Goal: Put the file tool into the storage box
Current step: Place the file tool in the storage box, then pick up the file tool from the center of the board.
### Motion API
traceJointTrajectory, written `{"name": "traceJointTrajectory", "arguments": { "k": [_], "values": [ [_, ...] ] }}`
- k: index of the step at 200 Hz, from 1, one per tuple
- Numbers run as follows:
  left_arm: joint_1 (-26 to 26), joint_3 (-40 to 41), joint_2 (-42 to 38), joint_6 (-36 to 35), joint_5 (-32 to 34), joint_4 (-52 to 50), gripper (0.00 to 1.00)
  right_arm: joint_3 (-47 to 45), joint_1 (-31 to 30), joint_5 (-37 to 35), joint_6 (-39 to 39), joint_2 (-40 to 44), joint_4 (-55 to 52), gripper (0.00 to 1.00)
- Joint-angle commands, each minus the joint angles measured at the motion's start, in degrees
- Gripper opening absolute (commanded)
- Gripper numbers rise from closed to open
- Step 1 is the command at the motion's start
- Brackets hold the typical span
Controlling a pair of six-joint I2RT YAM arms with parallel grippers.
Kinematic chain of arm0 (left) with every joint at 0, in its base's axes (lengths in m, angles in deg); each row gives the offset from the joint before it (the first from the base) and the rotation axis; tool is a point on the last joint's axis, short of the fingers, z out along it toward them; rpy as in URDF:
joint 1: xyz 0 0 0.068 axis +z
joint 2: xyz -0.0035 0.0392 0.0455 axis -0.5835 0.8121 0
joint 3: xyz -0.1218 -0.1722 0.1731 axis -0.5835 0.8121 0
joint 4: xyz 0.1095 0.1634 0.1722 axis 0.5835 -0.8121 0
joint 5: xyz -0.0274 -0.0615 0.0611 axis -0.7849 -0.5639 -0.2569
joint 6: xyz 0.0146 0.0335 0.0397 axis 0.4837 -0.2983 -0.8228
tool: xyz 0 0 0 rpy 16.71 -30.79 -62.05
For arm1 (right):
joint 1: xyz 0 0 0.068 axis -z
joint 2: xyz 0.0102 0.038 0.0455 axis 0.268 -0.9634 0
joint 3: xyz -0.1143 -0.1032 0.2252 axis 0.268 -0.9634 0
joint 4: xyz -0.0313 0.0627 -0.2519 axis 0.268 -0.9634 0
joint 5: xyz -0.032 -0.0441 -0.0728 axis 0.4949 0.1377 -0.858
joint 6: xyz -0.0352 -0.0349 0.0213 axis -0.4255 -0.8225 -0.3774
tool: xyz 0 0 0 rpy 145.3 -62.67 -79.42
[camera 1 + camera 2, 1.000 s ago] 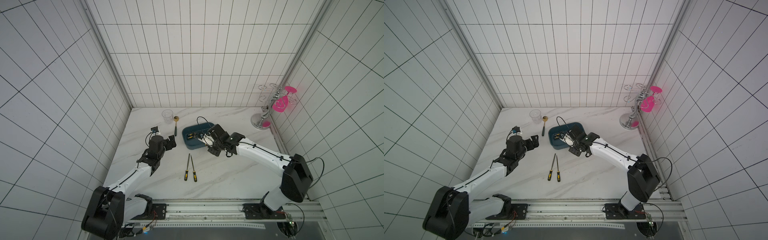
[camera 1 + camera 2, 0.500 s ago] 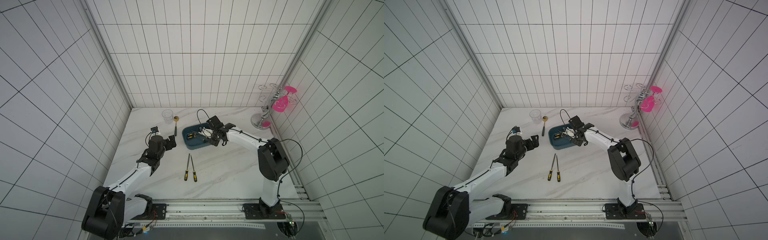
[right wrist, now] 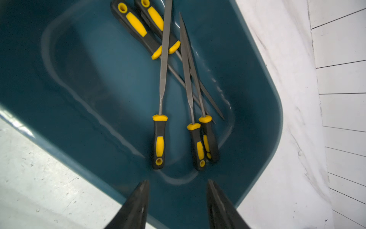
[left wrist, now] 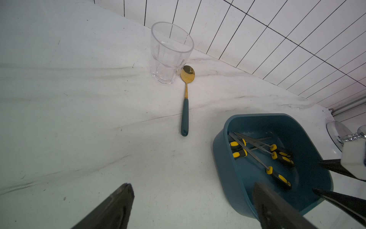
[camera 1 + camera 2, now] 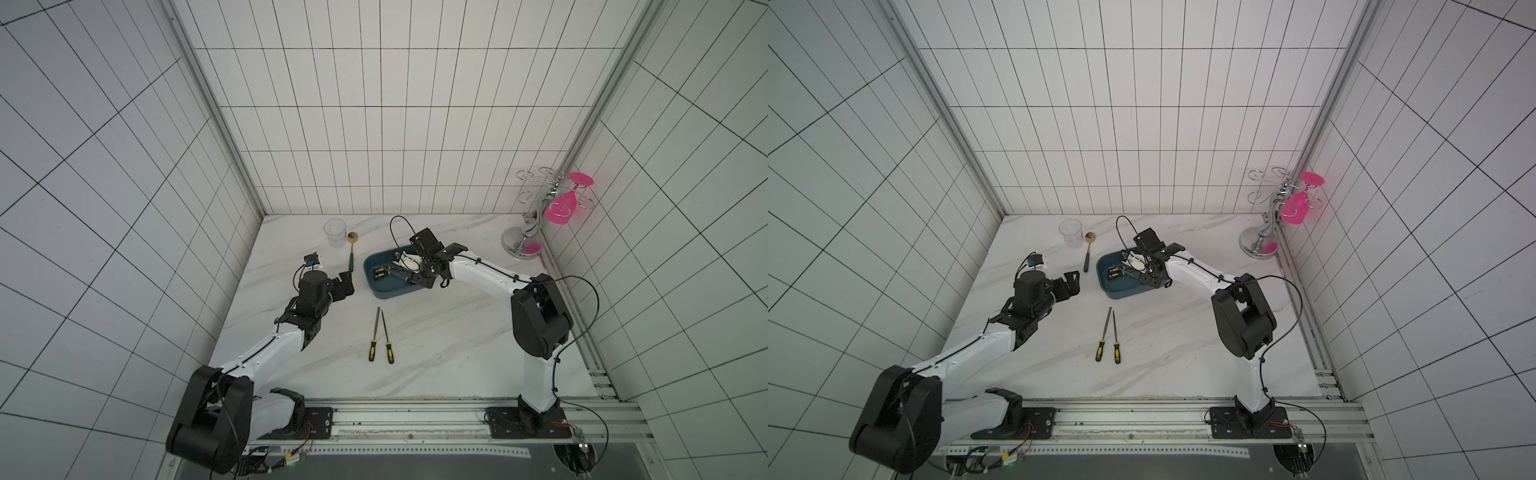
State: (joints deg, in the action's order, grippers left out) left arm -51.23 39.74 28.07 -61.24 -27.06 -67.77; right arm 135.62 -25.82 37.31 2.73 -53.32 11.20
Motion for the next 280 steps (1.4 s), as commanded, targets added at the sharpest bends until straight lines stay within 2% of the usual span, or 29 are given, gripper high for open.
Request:
{"name": "traceJointTrajectory", "arguments": {
  "k": [1,10,33,46,58,67,109,165,190,231,257,280],
  "values": [
    [0.07,-0.17,-0.70,-0.13,-0.10,0.45,0.98,0.39,0.06,-0.88,2.62,4.31,1.01,0.54],
    [0.06,-0.24,-0.73,-0.13,-0.10,0.45,0.98,-0.81,0.06,0.14,4.49,6.86,2.29,0.55],
    [0.06,-0.20,-0.68,-0.56,-0.45,0.45,0.98,-5.93,0.01,2.78,10.08,14.61,7.16,0.73],
    [-0.11,-0.15,-0.61,-0.98,-0.80,0.62,0.98,-8.92,-0.07,2.86,13.62,18.97,9.57,0.93],
    [-0.37,-0.16,-0.48,-1.30,-1.06,0.87,0.98,-11.40,-0.03,3.25,16.75,22.63,10.81,0.95],
    [-0.55,-0.17,-0.19,-1.42,-1.08,0.97,0.98,-13.59,-0.09,3.03,19.11,25.25,11.90,1.00],
    [-1.15,-0.54,0.30,-1.67,-1.72,0.98,0.98,-24.78,0.13,-2.25,34.32,36.43,15.99,0.99],
    [-1.43,-1.46,2.53,-1.64,-4.27,1.23,0.98,-37.93,0.50,2.49,47.04,50.55,13.15,1.00],
    [-1.70,-2.30,3.55,-1.97,-4.87,0.82,0.98,-41.38,0.46,6.32,51.83,53.53,11.25,0.97],
    [-1.70,-2.40,3.22,-2.05,-3.78,0.18,0.98,-44.68,-1.56,12.66,60.77,48.62,11.88,0.86],
    [-1.45,-2.79,3.78,-1.22,-0.87,-1.16,0.98,-45.98,-8.14,11.16,64.85,42.33,16.87,0.83],
    [-0.67,-3.58,4.44,-0.77,-1.53,-2.37,0.98,-43.01,-15.25,8.54,67.11,35.15,17.82,0.83]
  ]
}}
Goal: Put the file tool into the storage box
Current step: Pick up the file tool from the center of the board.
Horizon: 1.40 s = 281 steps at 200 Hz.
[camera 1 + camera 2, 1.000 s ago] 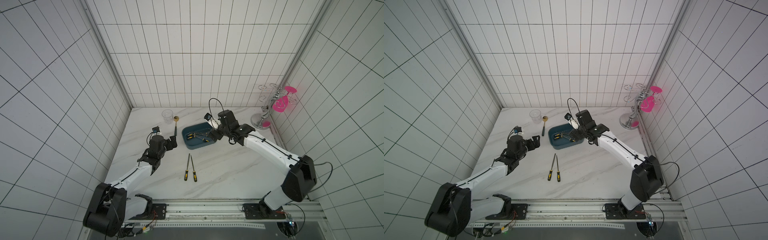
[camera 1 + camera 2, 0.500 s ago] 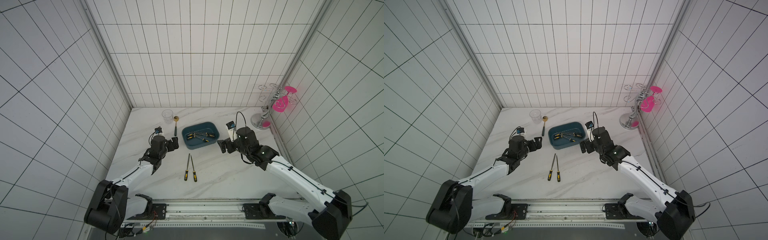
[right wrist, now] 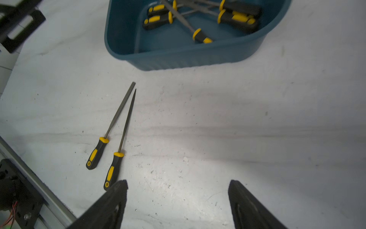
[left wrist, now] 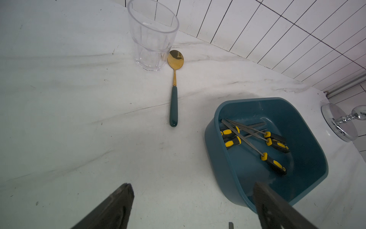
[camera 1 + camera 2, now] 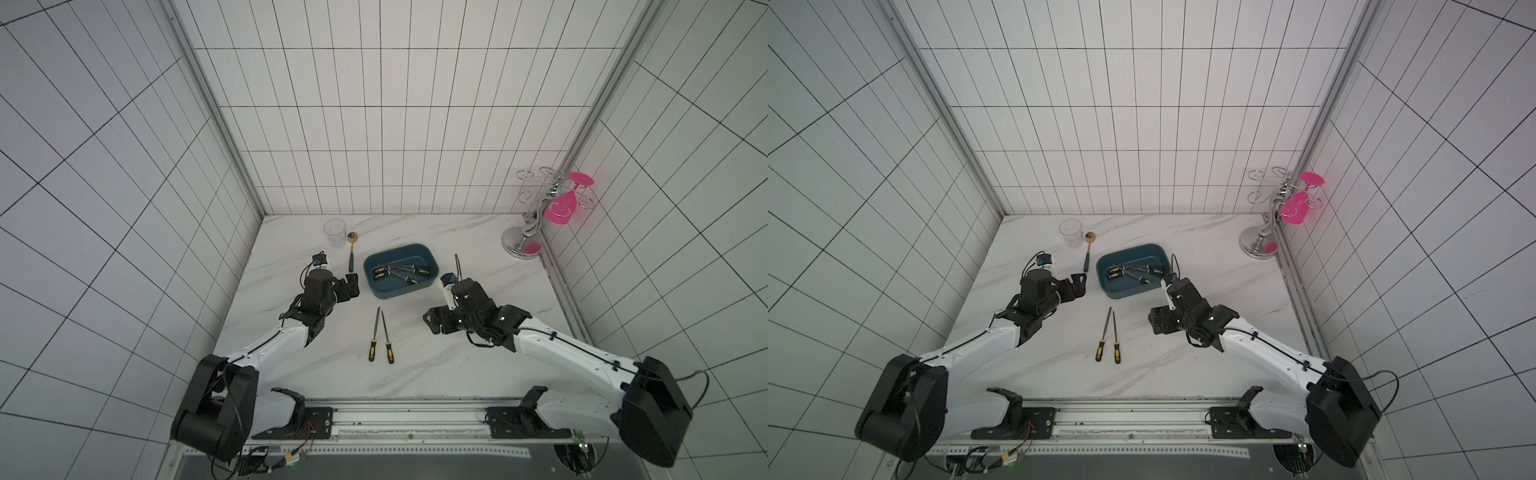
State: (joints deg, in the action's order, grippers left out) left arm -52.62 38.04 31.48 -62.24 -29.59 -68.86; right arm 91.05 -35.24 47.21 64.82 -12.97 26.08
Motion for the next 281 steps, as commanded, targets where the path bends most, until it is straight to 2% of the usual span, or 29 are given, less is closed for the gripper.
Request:
{"name": "traceJointTrajectory", "arguments": {
  "k": [1,34,61,103,148,175,218,244,281],
  "values": [
    [0.74,-1.87,1.03,0.25,0.89,-1.27,0.98,1.75,-6.13,-1.48,5.08,-5.52,2.94,0.83],
    [0.48,-1.72,2.21,-2.15,-4.38,0.60,0.98,8.63,-13.35,-7.92,6.85,-15.13,-1.09,0.82],
    [-0.98,-4.36,5.47,-3.24,-5.32,-1.50,0.98,12.68,-16.58,-9.97,6.71,-18.93,-4.14,0.79],
    [-2.14,-6.46,8.70,-3.99,-9.87,-1.95,0.98,16.47,-19.42,-12.55,6.35,-22.14,-7.41,0.78],
    [-2.75,-7.66,10.30,-4.15,-10.66,-2.93,0.98,19.01,-20.67,-13.70,6.54,-25.84,-8.54,0.78],
    [-2.67,-8.21,10.15,-3.80,-8.26,-4.32,0.98,20.98,-21.87,-15.15,6.81,-28.26,-10.20,0.78],
    [-2.09,-6.79,6.20,-1.76,0.23,-6.11,0.98,21.82,-22.70,-16.32,7.78,-30.63,-11.12,0.77],
    [-1.17,-7.02,2.03,2.29,5.52,-13.75,0.98,20.17,-22.63,-18.38,8.36,-30.01,-11.01,0.75],
    [-3.89,-4.12,-5.85,5.97,5.60,-21.78,0.98,15.13,-20.63,-18.32,8.11,-27.68,-8.51,0.72]
  ]
}}
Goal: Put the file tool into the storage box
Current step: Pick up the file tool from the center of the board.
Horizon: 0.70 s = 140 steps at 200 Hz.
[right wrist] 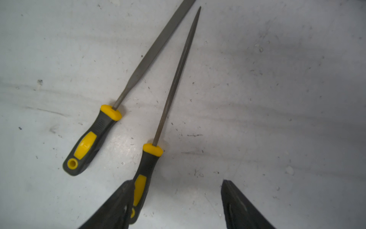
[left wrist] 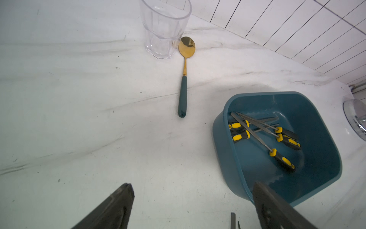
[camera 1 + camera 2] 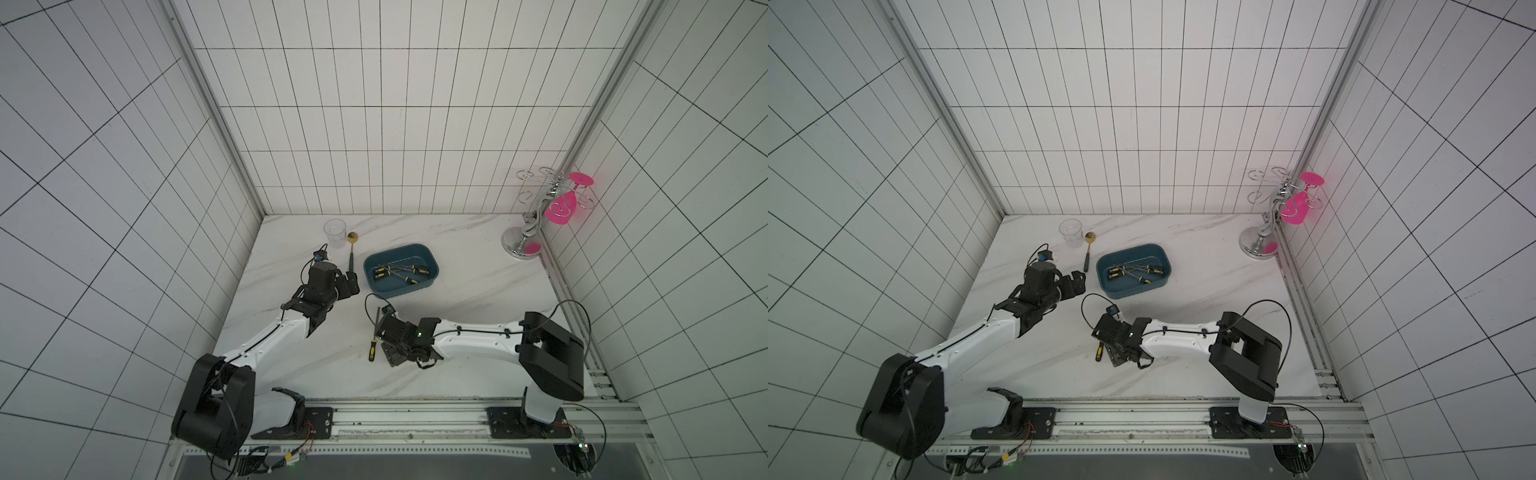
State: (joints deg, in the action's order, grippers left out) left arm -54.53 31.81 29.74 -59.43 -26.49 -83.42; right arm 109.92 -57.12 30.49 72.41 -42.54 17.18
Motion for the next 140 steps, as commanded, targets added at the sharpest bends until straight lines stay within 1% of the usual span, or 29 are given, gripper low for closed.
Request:
{"name": "traceJointTrajectory", "arguments": {
  "k": [1,26,50,74,88,111,133,140],
  "values": [
    [-2.13,2.18,-4.31,3.29,2.54,-7.43,0.98,-3.91,1.32,-1.59,0.49,2.00,0.48,0.72],
    [-5.12,4.22,-8.01,5.45,2.63,-11.06,0.98,-8.45,3.25,-1.17,0.45,5.50,2.26,0.72],
    [-8.21,6.24,-9.82,6.70,2.71,-13.01,0.98,-12.62,5.35,-0.75,0.37,10.43,3.56,0.71],
    [-9.29,9.24,-11.11,8.24,1.00,-13.35,0.98,-15.08,6.22,0.36,-0.37,15.55,4.82,0.71],
    [-9.38,11.67,-12.54,9.57,0.06,-12.59,0.98,-15.42,6.13,3.04,-0.88,17.58,6.53,0.71],
    [-9.38,14.34,-15.97,10.73,-1.01,-12.44,0.98,-13.22,4.77,5.49,0.48,16.56,7.55,0.71],
    [-9.37,15.52,-18.66,10.59,-1.31,-12.32,0.98,-9.26,2.87,5.81,1.31,11.78,7.38,0.70],
    [-9.38,15.69,-19.30,10.43,-1.51,-12.29,0.97,-7.95,2.55,5.78,1.51,9.93,7.13,0.68]
  ]
}}
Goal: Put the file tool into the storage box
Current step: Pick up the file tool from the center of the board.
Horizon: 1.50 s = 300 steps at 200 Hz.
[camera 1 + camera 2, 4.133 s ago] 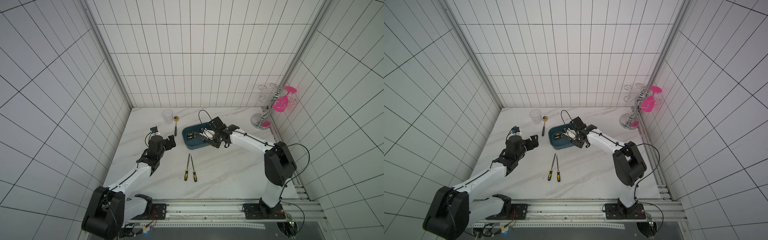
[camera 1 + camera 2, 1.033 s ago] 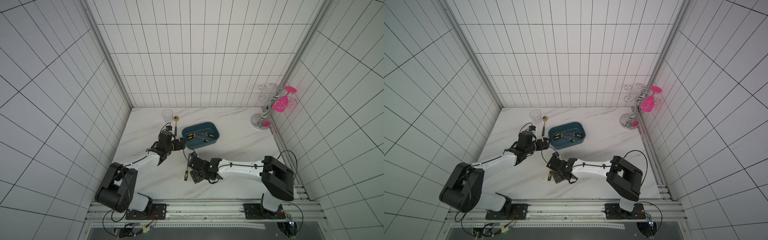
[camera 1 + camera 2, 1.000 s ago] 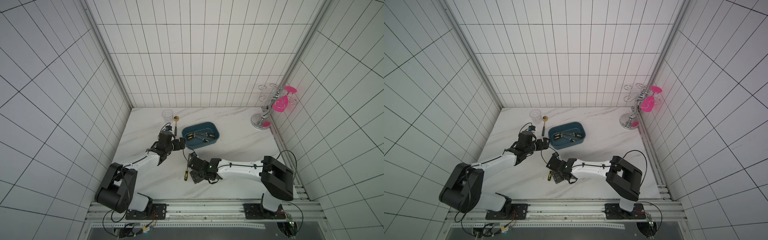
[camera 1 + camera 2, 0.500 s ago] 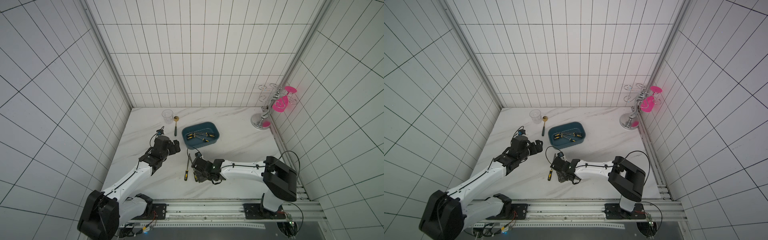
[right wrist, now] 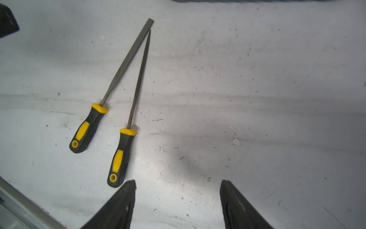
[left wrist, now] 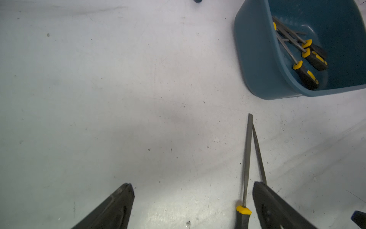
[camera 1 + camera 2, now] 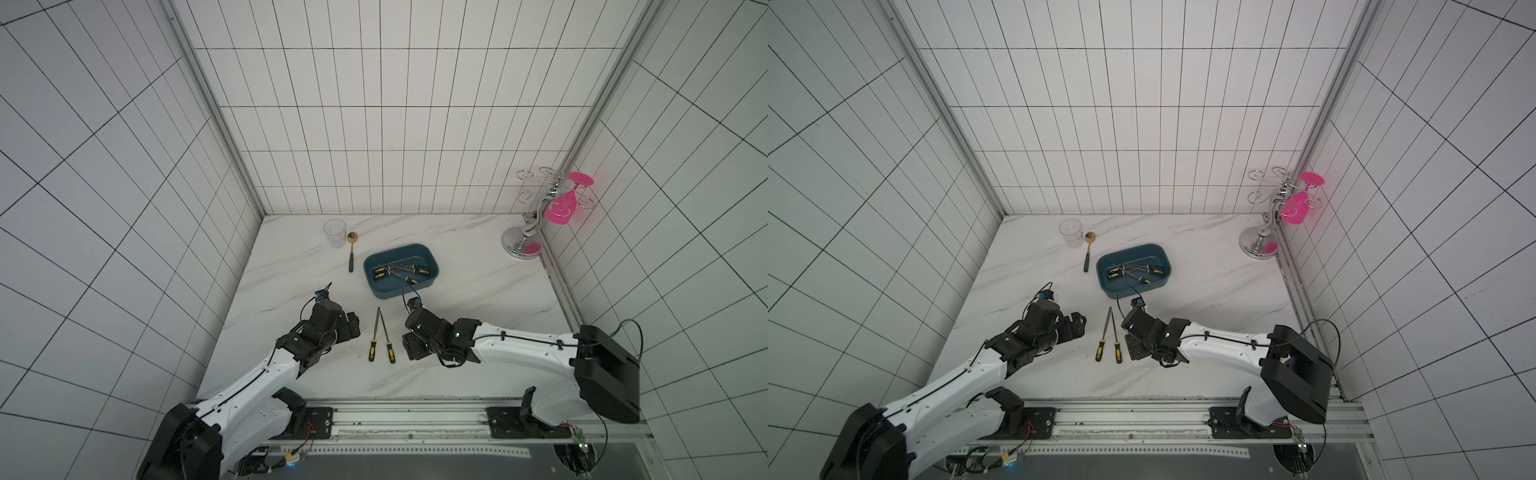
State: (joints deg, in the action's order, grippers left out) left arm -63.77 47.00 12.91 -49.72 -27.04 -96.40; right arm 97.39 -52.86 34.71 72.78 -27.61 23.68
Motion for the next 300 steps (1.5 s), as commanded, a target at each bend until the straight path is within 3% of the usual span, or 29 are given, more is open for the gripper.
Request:
{"name": "traceJointTrajectory", "arguments": {
  "k": [1,63,182,273,300],
  "values": [
    [-0.14,0.50,-2.55,0.74,-0.98,0.69,0.98,4.75,-1.77,1.58,1.14,-5.26,0.62,0.68],
    [0.04,1.21,-4.70,0.58,-1.17,0.78,0.98,13.63,-3.98,0.17,2.69,-15.19,-4.63,0.65],
    [0.13,2.59,-8.50,1.10,-0.02,0.69,0.98,22.08,-7.18,-6.07,5.00,-23.41,-15.29,0.60],
    [0.13,2.73,-9.13,1.10,-0.38,0.42,0.98,19.17,-7.45,-7.71,5.82,-22.23,-14.27,0.41],
    [0.13,2.75,-9.25,1.11,-0.51,0.34,0.98,17.75,-7.49,-8.37,6.11,-21.40,-13.74,0.26]
  ]
}}
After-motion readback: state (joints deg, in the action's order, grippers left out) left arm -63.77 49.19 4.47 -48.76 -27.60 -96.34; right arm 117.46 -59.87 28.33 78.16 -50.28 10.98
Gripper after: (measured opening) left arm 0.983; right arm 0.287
